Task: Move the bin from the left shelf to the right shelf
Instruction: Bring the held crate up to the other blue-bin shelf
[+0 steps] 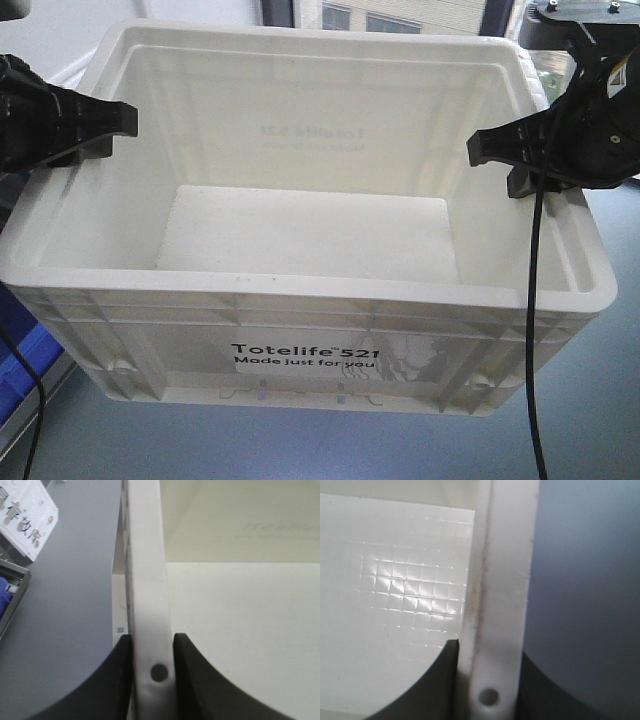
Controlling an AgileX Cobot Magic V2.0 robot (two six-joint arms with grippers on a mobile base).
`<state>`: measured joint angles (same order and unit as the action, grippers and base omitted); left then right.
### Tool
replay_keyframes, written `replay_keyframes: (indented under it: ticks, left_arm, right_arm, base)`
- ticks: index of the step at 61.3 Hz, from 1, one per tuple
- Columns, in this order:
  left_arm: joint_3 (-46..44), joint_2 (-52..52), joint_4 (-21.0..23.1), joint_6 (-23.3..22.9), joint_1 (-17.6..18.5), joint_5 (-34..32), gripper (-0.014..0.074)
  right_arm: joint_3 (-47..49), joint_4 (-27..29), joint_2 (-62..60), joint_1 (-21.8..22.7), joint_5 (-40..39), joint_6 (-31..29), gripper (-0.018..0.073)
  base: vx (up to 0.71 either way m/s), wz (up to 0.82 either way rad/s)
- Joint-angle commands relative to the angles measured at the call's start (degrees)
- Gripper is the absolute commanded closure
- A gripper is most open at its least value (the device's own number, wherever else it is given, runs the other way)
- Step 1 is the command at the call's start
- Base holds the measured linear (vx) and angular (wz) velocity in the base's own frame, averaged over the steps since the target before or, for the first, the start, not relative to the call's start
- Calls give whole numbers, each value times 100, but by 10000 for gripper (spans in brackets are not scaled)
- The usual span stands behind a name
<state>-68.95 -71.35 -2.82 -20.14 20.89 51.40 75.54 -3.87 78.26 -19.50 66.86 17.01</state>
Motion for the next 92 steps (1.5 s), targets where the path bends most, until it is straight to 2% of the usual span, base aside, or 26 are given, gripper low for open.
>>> replay_keyframes:
  ticks: [1, 56, 92]
  left_arm:
    - [-226, 202, -271, 98, -5, -609, 497]
    - [-226, 202, -271, 98, -5, -609, 497]
    - [-226, 202, -271, 98, -5, -609, 497]
  right_arm:
    - [219, -329, -249, 29, -282, -154, 536]
    - [219, -329, -249, 29, -283, -154, 536]
    - [219, -329, -249, 29, -283, -154, 536]
  base:
    - [16, 66]
    - [9, 57]
    - [1, 42]
